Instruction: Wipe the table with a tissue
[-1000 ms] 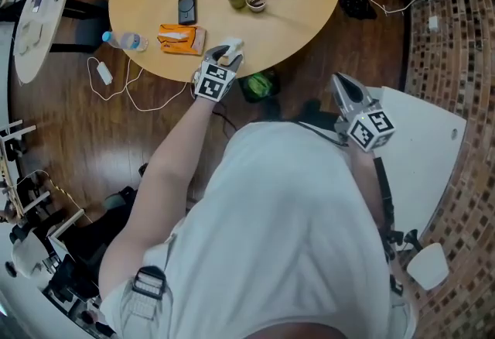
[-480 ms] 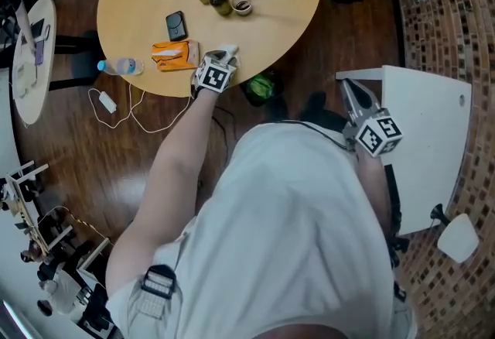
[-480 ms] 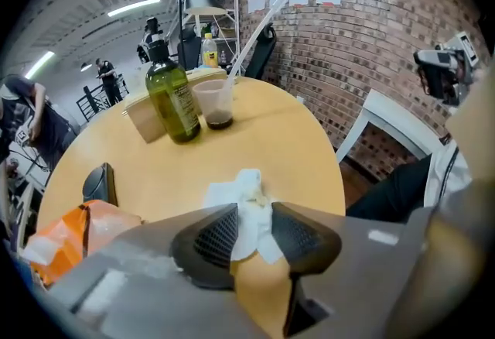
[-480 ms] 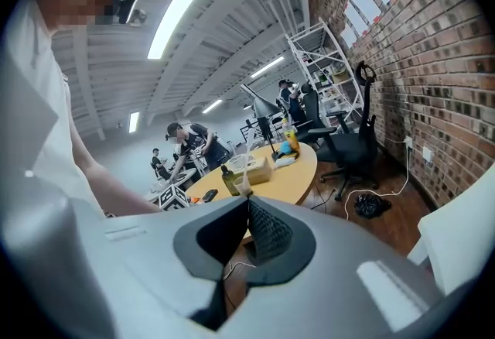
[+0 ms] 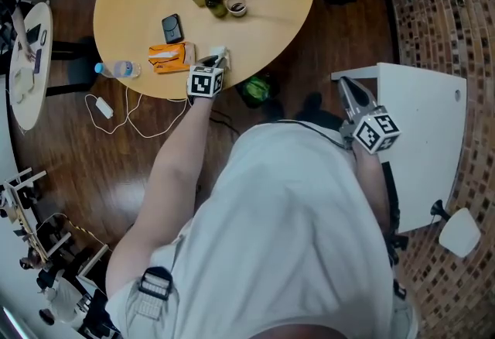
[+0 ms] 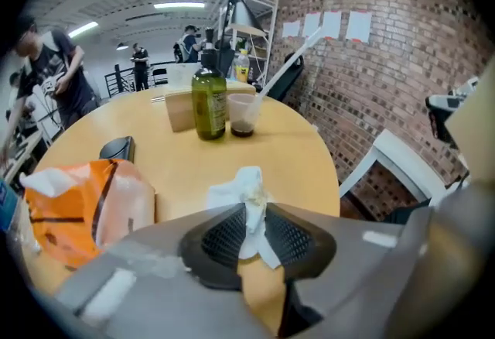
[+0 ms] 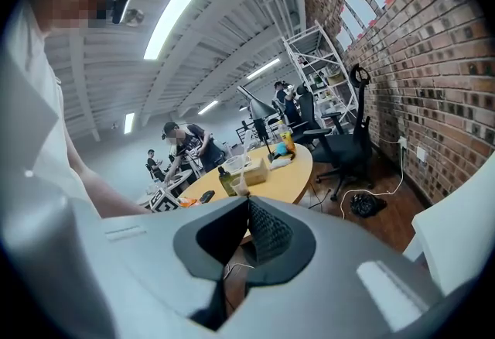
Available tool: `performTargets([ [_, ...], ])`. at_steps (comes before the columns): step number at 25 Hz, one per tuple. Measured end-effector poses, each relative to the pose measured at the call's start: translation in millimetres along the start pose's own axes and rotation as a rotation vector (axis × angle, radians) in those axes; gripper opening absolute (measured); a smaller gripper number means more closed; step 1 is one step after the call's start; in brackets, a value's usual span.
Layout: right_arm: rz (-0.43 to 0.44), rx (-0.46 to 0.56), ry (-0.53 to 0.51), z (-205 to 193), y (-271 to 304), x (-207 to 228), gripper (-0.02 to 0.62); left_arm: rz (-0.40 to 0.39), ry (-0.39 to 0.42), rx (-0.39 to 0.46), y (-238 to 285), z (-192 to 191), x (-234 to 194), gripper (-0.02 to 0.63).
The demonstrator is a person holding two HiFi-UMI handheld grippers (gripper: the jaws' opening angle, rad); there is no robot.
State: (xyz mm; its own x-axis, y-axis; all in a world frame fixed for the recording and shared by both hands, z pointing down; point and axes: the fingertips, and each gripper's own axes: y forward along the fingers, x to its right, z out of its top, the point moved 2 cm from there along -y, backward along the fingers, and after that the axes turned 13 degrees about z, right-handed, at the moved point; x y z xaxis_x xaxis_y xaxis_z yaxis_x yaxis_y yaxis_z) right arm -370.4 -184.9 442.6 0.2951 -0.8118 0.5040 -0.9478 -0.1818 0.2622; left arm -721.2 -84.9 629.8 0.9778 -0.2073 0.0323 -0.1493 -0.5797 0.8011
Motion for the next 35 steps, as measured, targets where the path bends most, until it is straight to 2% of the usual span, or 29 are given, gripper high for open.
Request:
performTargets([
  [4, 0.002, 0.000, 0.010, -5, 1, -1, 0.009, -0.032, -0.102, 0.087, -26, -2, 5, 0.084],
  [7, 0.005, -0.001, 0.015, -10, 3, -5, 0.009, -0.098, -0.117, 0.141, -44, -4, 26, 0.083],
  [11, 0.002, -0.003, 0.024, -17, 2, -10, 0.009, -0.169, -0.035, 0.157, -62, -15, 69, 0.083],
  [17, -0.055, 0.011, 0.048, -31, -23, -12, 0.009, -0.350, 0.084, 0.177, -79, -25, 151, 0.084],
  [23, -0.210, 0.074, 0.088, -49, -64, -14, 0.009, -0.531, 0.184, 0.175, -75, -16, 199, 0.084],
  [27, -0.273, 0.129, 0.127, -58, -88, -8, 0.008, -0.564, 0.242, 0.177, -65, 4, 215, 0.083],
  [29, -0.312, 0.157, 0.144, -61, -111, -5, 0.009, -0.617, 0.259, 0.176, -65, 14, 238, 0.083],
  [32, -0.377, 0.202, 0.172, -67, -141, 3, 0.008, -0.742, 0.284, 0.192, -74, 29, 279, 0.081],
  [35, -0.429, 0.248, 0.206, -74, -162, 12, 0.009, -0.778, 0.354, 0.218, -75, 43, 310, 0.081],
])
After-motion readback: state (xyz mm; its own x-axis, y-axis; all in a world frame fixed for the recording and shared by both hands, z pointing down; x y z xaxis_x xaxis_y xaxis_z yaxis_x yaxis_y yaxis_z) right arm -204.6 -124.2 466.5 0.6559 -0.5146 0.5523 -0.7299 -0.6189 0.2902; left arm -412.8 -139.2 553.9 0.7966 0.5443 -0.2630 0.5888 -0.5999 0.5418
